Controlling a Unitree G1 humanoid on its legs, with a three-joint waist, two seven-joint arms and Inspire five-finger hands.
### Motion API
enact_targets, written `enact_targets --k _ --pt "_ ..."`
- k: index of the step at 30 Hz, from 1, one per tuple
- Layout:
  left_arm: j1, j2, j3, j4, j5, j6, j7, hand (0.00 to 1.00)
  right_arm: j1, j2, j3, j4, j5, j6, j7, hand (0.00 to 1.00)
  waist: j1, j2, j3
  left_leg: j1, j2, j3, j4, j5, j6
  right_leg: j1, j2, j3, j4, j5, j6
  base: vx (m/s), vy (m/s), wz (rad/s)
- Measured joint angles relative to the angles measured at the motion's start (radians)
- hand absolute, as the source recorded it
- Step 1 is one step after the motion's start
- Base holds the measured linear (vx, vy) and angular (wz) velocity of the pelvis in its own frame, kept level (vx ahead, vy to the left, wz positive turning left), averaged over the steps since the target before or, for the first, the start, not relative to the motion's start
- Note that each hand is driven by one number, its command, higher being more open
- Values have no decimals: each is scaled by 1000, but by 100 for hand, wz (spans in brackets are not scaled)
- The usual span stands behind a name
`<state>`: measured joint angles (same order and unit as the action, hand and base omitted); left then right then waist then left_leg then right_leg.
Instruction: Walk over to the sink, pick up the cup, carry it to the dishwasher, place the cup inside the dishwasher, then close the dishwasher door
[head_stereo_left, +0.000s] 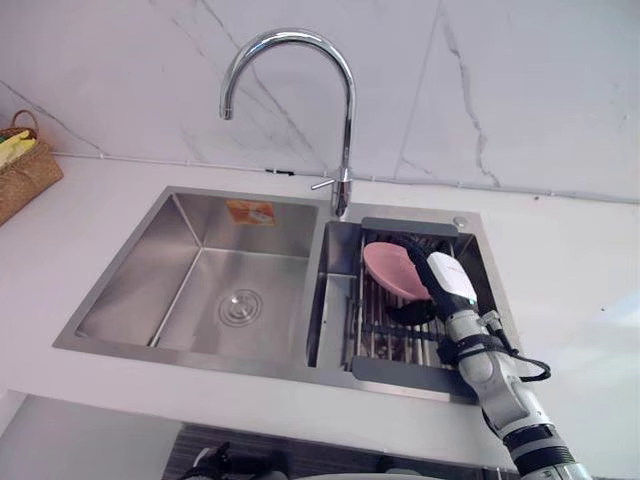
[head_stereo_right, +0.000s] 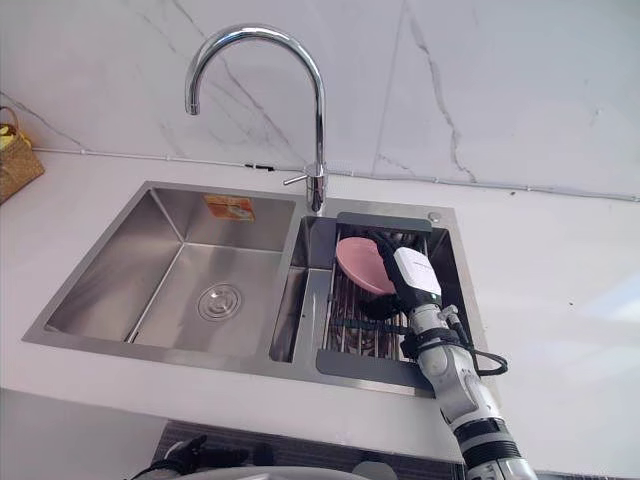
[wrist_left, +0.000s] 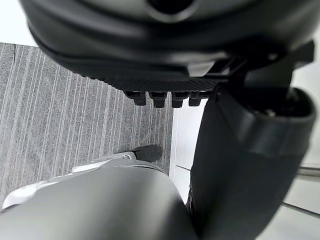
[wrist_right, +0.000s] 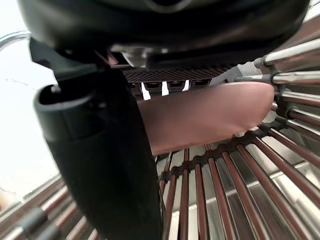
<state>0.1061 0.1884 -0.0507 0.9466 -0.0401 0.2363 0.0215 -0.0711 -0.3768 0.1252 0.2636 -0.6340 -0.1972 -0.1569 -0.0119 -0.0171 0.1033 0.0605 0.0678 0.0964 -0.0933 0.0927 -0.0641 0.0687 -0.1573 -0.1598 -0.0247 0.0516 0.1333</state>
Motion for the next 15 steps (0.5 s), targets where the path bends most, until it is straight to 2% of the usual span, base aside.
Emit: enact_targets --k 3,10,15 --pt "-2 0 0 0 0 1 -1 100 -4 5 3 5 -29 -1 -8 0 3 0 0 -1 0 -1 0 0 0 0 0 -2 0 0 0 -11 -2 1" --pt "-3 0 0 -1 0 1 -3 100 -40 5 4 7 -80 -20 -167 0 10 0 0 -1 0 -4 0 2 -1 2 0 -5 0 0 0 -10 -2 1" --pt "-3 0 0 -3 1 1 -5 100 -43 5 5 6 -78 -22 -186 0 14 0 2 -1 0 -3 0 2 -1 2 0 -4 0 0 0 0 0 0"
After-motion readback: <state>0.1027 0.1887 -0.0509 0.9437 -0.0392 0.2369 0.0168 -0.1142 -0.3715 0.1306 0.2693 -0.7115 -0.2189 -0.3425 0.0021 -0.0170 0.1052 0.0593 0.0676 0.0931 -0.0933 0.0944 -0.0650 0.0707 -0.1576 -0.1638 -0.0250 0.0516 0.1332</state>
